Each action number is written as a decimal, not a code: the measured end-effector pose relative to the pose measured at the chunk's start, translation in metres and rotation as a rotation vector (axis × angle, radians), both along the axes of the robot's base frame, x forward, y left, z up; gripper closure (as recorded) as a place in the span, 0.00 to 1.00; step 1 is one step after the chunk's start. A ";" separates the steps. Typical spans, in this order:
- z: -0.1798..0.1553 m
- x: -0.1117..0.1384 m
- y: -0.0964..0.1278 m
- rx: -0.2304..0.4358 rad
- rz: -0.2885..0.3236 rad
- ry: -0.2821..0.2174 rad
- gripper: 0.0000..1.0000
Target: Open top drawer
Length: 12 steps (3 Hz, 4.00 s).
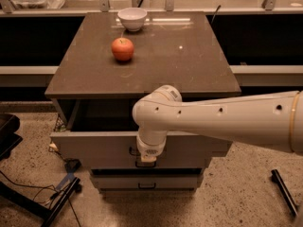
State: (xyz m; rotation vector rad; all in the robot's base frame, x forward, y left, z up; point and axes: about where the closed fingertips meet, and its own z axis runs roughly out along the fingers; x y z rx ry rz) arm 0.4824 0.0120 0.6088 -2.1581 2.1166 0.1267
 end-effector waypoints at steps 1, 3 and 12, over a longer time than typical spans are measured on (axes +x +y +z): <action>0.003 -0.003 -0.003 -0.007 -0.009 -0.008 1.00; 0.009 -0.007 -0.006 -0.013 -0.009 -0.020 1.00; 0.207 0.024 -0.040 -0.121 0.162 -0.184 1.00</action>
Offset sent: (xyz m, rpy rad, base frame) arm -0.1648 -0.1104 0.1754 -0.1556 -0.2820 -0.1329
